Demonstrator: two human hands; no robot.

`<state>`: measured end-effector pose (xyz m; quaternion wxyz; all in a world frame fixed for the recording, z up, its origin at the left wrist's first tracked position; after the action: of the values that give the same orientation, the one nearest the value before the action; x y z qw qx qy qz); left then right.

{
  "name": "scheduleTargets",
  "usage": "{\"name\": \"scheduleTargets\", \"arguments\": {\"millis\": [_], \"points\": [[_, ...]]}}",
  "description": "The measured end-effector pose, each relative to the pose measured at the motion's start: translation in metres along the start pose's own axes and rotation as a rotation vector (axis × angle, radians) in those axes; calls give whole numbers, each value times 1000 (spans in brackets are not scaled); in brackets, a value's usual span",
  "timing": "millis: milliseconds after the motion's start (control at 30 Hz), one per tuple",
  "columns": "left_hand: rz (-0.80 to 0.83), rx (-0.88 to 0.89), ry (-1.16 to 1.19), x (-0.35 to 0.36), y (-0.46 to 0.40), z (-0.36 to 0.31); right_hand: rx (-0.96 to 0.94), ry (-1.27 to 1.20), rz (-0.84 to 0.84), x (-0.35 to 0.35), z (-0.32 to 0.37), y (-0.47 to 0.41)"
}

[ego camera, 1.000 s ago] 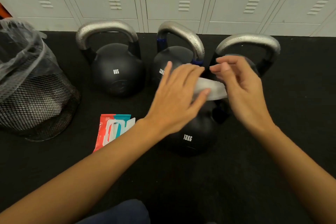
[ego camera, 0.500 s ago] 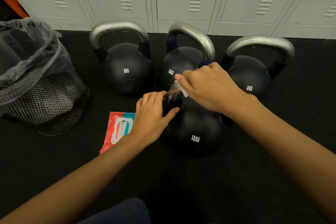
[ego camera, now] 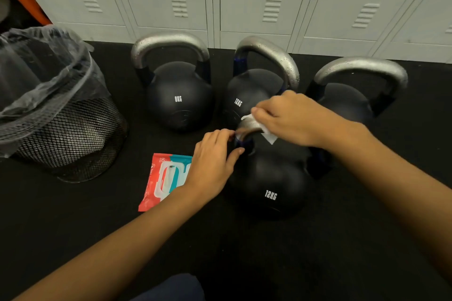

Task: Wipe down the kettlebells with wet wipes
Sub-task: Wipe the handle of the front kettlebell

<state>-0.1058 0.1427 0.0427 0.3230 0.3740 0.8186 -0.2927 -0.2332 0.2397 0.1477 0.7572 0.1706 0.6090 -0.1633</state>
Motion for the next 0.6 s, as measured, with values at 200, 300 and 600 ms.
{"name": "scheduleTargets", "arguments": {"millis": [200,300,600], "points": [[7,-11,19,0,-1,2,-189,405,-37,18,24,5],[2,3,31,-1,-2,3,-131,203,-18,8,10,17],[23,-33,54,0,-2,4,21,147,-55,0,-12,20]]}}
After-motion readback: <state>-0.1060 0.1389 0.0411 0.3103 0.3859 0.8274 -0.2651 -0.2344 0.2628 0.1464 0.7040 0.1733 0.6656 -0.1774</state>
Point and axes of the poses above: each hand's wrist, its own y-axis away from the middle knuckle, its own x-axis out of the palm, z = x × y, the point moved 2 cm from there along -y, towards the middle knuckle, and after that the axes turned 6 degrees about -z, right-handed, at the moved point
